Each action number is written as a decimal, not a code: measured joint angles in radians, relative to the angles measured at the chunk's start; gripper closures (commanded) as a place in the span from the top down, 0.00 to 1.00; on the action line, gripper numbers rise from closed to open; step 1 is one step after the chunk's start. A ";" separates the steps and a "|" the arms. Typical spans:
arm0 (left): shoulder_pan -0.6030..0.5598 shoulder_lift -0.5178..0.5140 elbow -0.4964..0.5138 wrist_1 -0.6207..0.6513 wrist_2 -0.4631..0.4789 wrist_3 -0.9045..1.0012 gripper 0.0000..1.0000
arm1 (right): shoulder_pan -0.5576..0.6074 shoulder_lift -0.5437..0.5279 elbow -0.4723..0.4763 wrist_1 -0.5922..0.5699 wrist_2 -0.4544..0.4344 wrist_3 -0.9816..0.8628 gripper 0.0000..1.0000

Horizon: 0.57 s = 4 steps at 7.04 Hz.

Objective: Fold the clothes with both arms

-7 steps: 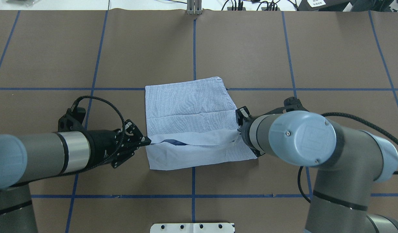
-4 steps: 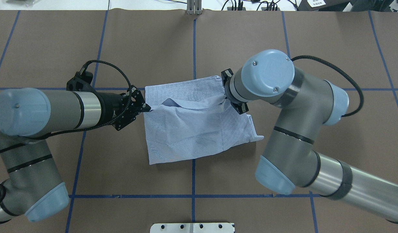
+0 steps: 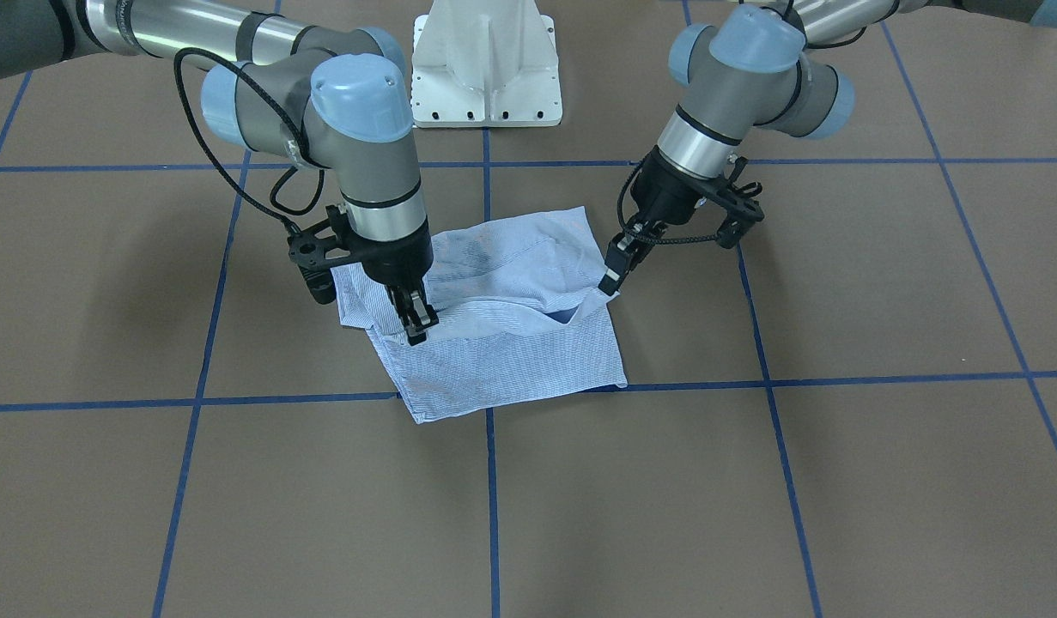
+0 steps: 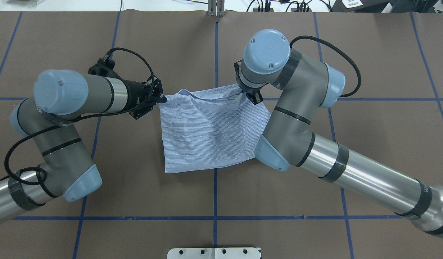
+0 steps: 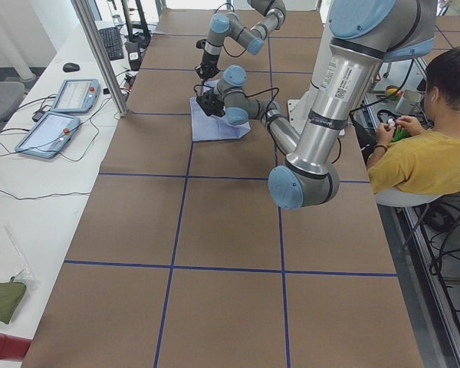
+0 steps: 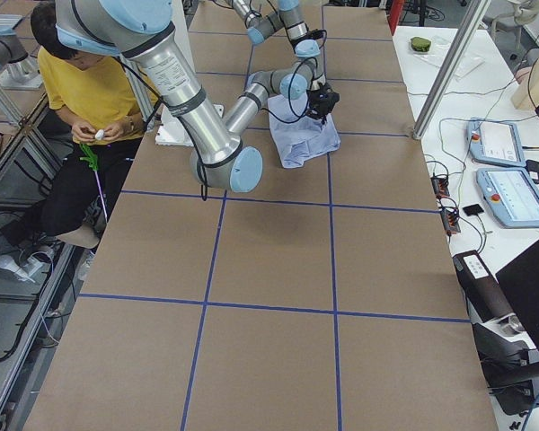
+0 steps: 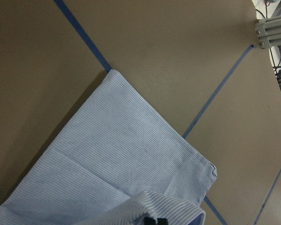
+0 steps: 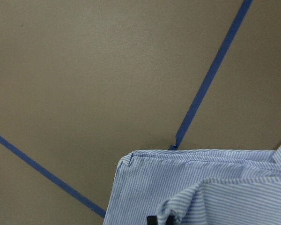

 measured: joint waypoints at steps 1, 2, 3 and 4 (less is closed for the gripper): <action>-0.016 -0.020 0.060 -0.030 0.000 0.019 0.00 | 0.011 0.026 -0.075 0.047 0.005 -0.018 0.00; -0.030 -0.048 0.118 -0.046 0.000 0.035 0.00 | 0.024 0.055 -0.156 0.103 0.016 -0.028 0.00; -0.039 -0.073 0.176 -0.065 0.000 0.053 0.30 | 0.034 0.087 -0.233 0.151 0.026 -0.038 0.93; -0.043 -0.085 0.232 -0.105 0.002 0.077 0.79 | 0.041 0.105 -0.287 0.191 0.030 -0.052 1.00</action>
